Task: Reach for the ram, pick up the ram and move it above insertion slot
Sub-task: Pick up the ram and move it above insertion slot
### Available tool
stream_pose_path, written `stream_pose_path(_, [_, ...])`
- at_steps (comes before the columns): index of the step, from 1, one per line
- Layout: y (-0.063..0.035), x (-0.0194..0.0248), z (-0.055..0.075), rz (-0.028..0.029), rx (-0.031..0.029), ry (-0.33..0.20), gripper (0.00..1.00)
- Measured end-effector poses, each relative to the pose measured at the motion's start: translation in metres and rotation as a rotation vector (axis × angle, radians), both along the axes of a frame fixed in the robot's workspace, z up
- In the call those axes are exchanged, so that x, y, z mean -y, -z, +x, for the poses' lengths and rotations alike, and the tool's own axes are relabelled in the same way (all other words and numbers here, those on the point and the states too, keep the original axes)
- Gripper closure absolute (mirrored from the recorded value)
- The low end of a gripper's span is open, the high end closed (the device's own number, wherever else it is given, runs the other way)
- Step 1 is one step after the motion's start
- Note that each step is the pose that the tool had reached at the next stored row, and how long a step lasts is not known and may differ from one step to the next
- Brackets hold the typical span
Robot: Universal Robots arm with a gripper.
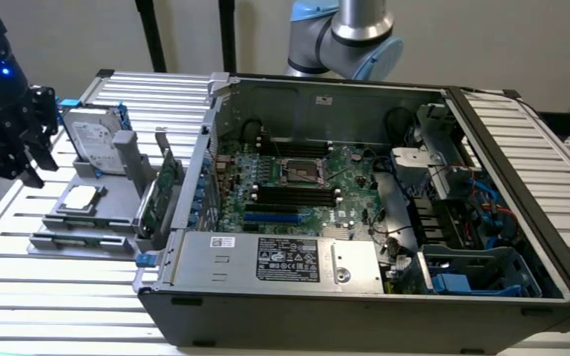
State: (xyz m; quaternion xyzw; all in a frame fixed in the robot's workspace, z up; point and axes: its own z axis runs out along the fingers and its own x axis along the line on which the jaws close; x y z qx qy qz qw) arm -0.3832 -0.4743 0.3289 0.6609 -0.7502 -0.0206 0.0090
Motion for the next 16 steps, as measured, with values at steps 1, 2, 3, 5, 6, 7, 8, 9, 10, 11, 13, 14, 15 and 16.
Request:
stream_pose_path(1, [0.0018,0.0004,0.000,0.0010,0.0001,0.000,0.64])
stream_pose_path(2, [0.0035,0.0007,0.000,0.0021,0.0000,0.000,0.64])
stream_pose_path(3, [0.0052,0.0011,0.000,0.0031,0.0000,0.000,0.64])
stream_pose_path(5, [0.0089,0.0018,0.000,0.0054,0.0002,-0.001,0.64])
stream_pose_path(6, [0.0108,0.0023,0.000,0.0064,0.0002,-0.001,0.64])
stream_pose_path(7, [0.0124,0.0026,0.000,0.0074,0.0002,-0.001,0.64])
stream_pose_path(8, [0.0141,0.0030,0.000,0.0082,0.0003,-0.001,0.64])
stream_pose_path(9, [0.0160,0.0033,0.000,0.0090,0.0003,-0.001,0.64])
stream_pose_path(10, [0.0176,0.0037,0.000,0.0096,0.0003,-0.002,0.64])
stream_pose_path(11, [0.0193,0.0040,0.000,0.0101,0.0003,-0.002,0.64])
stream_pose_path(13, [0.0226,0.0048,0.000,0.0110,0.0004,-0.002,0.64])
stream_pose_path(14, [0.0242,0.0052,0.000,0.0114,0.0004,-0.003,0.64])
stream_pose_path(15, [0.0260,0.0057,0.000,0.0118,0.0004,-0.003,0.64])
stream_pose_path(16, [0.0276,0.0061,0.000,0.0121,0.0003,-0.003,0.64])
